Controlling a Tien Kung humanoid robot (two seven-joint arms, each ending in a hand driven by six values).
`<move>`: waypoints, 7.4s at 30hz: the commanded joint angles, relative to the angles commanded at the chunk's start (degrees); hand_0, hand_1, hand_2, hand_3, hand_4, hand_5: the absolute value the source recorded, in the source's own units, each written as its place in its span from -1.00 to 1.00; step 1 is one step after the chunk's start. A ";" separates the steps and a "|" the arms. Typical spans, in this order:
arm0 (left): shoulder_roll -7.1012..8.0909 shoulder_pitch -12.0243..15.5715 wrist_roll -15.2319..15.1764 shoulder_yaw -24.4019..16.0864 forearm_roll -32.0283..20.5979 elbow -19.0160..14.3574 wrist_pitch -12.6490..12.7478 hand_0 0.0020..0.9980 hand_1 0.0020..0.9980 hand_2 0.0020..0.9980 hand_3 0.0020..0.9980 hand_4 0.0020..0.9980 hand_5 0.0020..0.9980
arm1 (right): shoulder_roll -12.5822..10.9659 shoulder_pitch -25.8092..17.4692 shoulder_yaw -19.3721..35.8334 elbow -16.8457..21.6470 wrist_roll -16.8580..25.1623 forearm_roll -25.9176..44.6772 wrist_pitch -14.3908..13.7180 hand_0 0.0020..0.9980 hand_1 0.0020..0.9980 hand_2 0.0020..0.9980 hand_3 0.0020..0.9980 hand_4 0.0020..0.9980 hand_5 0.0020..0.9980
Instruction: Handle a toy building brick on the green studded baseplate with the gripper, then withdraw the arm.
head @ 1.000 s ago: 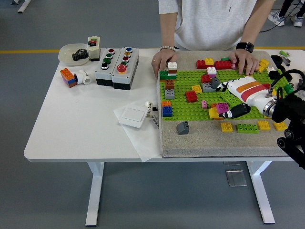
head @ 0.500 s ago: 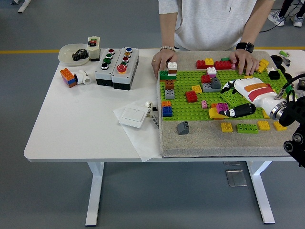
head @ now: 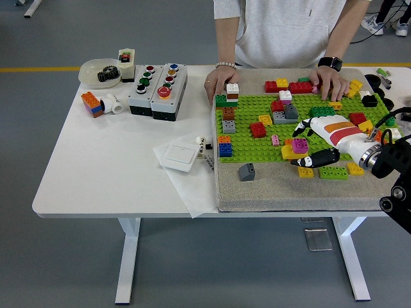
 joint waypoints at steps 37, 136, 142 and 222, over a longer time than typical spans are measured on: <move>0.00 0.22 0.21 -0.24 0.60 -0.11 -0.13 0.62 0.61 0.56 0.24 0.30 0.29 | 1.35 0.18 -1.62 -3.11 0.27 0.96 0.37 0.12 0.17 0.26 0.19 0.90 -0.18; 0.10 0.37 0.23 -0.29 0.75 0.12 -0.16 0.62 0.61 0.56 0.24 0.30 0.29 | 0.00 -4.93 16.65 5.19 6.14 32.12 -5.74 0.40 0.41 0.51 0.44 1.00 0.29; 0.02 0.39 0.07 -0.16 0.39 0.18 -0.08 0.62 0.61 0.56 0.24 0.30 0.29 | 1.08 -5.91 20.07 4.09 6.89 46.64 -1.26 0.52 0.50 0.58 0.59 1.00 0.49; -0.71 1.06 1.78 -2.98 6.76 -0.78 -1.64 0.59 0.59 0.56 0.24 0.30 0.30 | 2.54 -16.87 31.94 -2.03 9.84 79.56 4.74 0.78 0.67 0.68 0.72 1.00 1.00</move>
